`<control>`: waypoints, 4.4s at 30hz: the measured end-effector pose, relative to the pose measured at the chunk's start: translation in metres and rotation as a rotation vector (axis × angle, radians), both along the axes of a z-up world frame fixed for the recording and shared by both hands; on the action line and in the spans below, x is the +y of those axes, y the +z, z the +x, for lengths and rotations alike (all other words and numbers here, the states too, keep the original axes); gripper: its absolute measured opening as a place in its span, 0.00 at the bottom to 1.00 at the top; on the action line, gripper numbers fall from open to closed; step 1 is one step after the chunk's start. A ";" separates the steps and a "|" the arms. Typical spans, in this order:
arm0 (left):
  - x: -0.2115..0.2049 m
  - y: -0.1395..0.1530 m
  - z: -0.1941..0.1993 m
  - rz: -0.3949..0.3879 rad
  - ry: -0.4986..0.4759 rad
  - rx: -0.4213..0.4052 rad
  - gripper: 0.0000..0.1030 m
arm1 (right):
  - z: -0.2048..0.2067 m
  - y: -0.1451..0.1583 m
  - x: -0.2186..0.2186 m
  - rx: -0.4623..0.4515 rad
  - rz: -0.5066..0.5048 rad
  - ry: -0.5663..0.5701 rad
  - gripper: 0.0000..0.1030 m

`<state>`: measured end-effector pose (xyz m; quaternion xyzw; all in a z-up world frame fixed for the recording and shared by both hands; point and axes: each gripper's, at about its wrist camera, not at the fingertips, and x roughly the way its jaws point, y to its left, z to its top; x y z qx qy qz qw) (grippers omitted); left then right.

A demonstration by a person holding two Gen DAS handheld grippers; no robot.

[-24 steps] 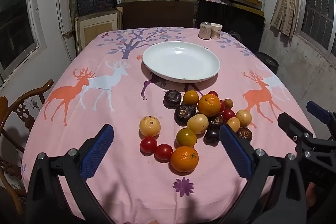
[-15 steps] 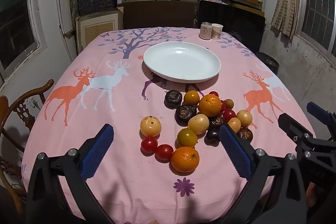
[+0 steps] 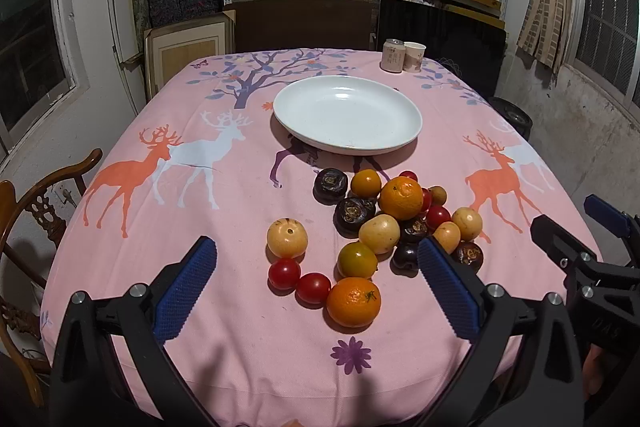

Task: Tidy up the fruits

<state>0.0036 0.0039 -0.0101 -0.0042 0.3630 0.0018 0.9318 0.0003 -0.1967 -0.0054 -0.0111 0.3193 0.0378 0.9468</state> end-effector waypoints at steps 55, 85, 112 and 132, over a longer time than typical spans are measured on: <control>-0.004 -0.003 0.004 0.004 -0.004 0.024 0.96 | 0.005 -0.005 0.001 0.030 0.008 0.003 0.97; 0.007 -0.059 0.011 0.087 -0.146 0.157 0.96 | 0.014 -0.024 -0.034 0.043 -0.015 -0.085 0.97; -0.049 -0.097 0.010 0.307 -0.379 0.108 0.43 | 0.026 -0.044 -0.050 0.102 0.007 -0.090 0.97; -0.018 -0.071 0.012 0.051 -0.375 0.080 0.43 | 0.033 -0.067 -0.043 0.183 -0.012 0.007 0.97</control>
